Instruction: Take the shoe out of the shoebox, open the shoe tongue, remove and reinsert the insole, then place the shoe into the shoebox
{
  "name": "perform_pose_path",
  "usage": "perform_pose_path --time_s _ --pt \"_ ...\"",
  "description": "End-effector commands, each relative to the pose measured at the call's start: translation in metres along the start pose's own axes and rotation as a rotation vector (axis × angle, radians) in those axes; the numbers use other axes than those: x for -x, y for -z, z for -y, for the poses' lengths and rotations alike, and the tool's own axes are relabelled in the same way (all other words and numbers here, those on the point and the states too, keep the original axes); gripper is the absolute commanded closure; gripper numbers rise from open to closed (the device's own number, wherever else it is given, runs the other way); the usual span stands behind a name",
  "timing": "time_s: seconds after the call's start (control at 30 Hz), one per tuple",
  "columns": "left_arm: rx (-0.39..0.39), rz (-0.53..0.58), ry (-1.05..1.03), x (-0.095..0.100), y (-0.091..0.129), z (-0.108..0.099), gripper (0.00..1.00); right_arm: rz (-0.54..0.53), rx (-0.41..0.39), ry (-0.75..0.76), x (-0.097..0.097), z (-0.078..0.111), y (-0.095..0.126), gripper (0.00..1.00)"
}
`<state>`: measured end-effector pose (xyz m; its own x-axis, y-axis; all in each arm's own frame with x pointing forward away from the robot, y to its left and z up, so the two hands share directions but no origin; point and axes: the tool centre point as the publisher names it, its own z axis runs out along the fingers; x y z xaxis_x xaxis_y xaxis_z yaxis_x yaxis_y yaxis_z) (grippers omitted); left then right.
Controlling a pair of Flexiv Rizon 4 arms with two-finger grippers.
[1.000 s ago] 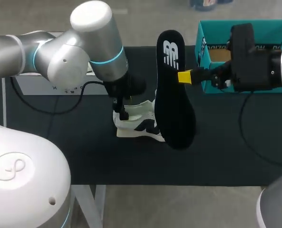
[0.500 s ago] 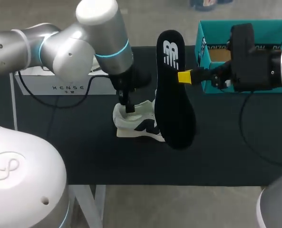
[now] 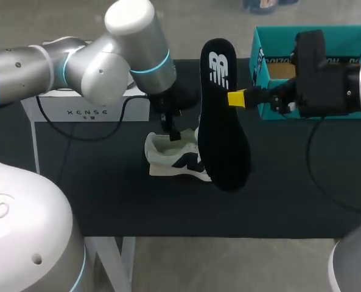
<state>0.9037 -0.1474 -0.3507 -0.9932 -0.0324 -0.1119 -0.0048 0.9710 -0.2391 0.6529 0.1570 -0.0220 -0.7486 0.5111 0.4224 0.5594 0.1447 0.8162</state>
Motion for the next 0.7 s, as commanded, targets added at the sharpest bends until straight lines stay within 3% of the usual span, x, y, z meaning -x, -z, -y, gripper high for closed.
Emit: perform_pose_path --time_s 0.03,0.27,0.3,0.37,0.4,0.47,0.53,0.7 --pt "0.013 -0.037 -0.009 0.013 -0.026 0.015 0.0 0.001 -0.001 -0.002 0.0 -0.001 -0.003 1.0" --pt "0.042 -0.085 -0.028 0.011 -0.05 0.022 0.0 0.001 -0.001 -0.002 0.0 -0.001 -0.003 1.0" --pt "0.04 -0.095 -0.032 0.009 -0.053 0.022 0.05 0.001 -0.001 -0.002 0.0 -0.001 -0.003 1.0" --pt "0.045 -0.112 -0.039 0.005 -0.059 0.022 0.3 0.001 -0.001 -0.002 0.0 -0.001 -0.003 1.0" --pt "0.043 -0.116 -0.041 0.003 -0.06 0.022 0.56 0.001 -0.001 -0.002 0.0 -0.001 -0.003 1.0" --pt "0.043 -0.123 -0.04 0.0 -0.061 0.02 0.81 0.001 -0.001 -0.002 0.0 -0.001 -0.003 1.0" --pt "0.047 -0.137 -0.041 -0.003 -0.061 0.018 1.0 0.001 -0.001 -0.002 0.0 -0.001 -0.003 1.0" --pt "0.049 -0.143 -0.037 -0.004 -0.061 0.017 1.0 0.001 -0.001 -0.002 0.0 -0.001 -0.003 1.0"
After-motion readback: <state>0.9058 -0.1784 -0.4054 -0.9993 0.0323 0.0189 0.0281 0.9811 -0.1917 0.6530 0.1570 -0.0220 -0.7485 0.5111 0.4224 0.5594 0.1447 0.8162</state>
